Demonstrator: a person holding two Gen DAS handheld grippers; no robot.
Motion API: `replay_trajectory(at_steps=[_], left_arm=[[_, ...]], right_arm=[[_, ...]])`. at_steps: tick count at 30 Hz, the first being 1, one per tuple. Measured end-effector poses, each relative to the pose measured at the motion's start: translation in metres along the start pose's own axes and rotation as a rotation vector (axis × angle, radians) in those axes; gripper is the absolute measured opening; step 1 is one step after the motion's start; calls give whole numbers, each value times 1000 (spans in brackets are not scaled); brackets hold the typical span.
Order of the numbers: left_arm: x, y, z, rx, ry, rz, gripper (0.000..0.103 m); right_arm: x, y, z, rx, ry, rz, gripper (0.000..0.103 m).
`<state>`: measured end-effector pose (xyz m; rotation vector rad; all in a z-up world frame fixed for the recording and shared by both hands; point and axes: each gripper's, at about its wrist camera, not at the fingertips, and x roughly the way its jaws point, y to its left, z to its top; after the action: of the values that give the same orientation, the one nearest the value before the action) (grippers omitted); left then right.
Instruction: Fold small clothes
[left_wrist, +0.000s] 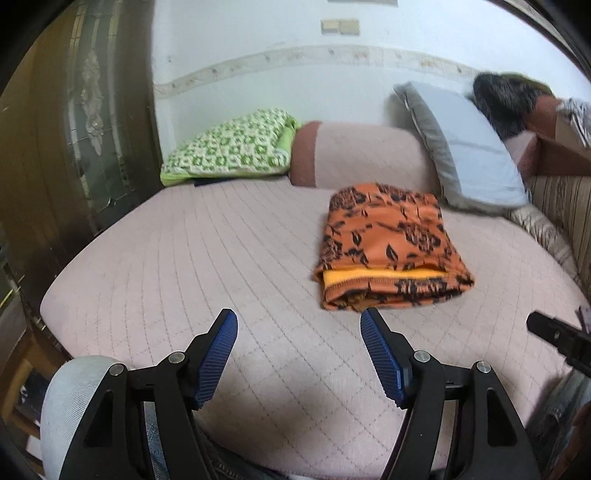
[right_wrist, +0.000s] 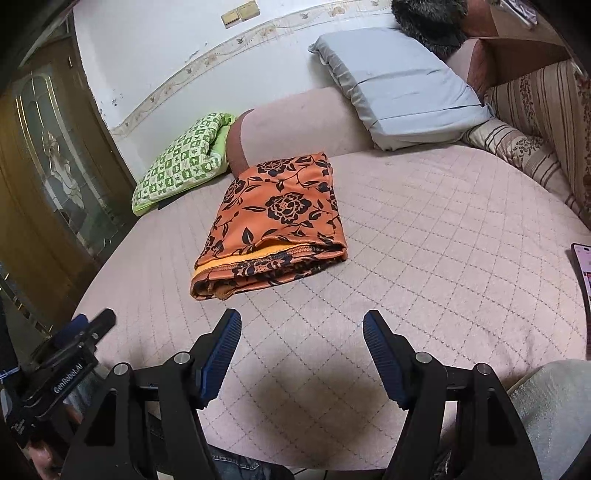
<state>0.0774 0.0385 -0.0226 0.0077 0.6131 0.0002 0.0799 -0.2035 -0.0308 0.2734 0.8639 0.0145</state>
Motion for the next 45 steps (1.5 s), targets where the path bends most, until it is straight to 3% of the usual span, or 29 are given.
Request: replay_trajectory(at_steps=[5, 10, 45], left_arm=[[-6, 7, 0, -15, -24, -19, 70], [4, 3, 0, 3, 39, -68, 72], [-1, -12, -1, 47, 41, -46, 75]], right_arm=[[0, 3, -1, -19, 2, -5, 70], [3, 5, -1, -35, 2, -8, 70], [2, 8, 1, -63, -14, -24, 71]])
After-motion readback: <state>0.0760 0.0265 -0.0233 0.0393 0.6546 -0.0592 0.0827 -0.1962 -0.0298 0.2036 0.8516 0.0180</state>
